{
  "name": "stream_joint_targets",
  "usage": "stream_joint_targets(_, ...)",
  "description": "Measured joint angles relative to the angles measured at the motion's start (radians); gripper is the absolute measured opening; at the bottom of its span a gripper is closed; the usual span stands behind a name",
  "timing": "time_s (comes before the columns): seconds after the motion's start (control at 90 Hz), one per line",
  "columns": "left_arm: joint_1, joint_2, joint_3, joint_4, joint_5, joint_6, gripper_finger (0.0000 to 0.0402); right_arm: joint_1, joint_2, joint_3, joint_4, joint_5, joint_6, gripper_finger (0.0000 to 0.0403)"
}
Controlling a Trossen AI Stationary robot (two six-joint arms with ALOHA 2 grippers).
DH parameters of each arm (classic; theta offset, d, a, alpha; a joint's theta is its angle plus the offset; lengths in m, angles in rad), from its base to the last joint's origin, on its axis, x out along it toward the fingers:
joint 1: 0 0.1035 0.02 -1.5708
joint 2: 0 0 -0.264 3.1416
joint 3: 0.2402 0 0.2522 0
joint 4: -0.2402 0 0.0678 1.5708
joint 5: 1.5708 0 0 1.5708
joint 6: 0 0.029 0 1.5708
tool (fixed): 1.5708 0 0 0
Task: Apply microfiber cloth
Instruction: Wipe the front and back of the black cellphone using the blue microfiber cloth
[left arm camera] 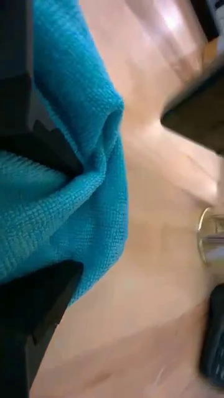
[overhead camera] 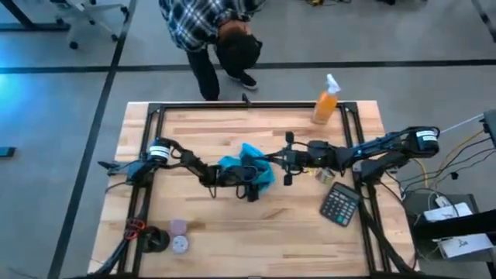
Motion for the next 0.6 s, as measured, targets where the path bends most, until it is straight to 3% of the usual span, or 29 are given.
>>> stream_joint_targets(0.278,-0.029,-0.271,-0.076,-0.256,0.007,-0.026,0.0271,0.003,0.037,-0.01,0.092,-0.008,0.047,0.001)
stream_joint_targets(0.511,-0.09,-0.606,-0.278,-0.521,-0.027,-0.118,0.0262,0.002,0.214,0.073,0.293,-0.008,-0.031,0.001)
stream_joint_targets(0.6,-0.116,-0.718,-0.377,-0.521,-0.066,-0.186,0.0254,0.002,0.294,0.123,0.318,-0.006,-0.095,0.001)
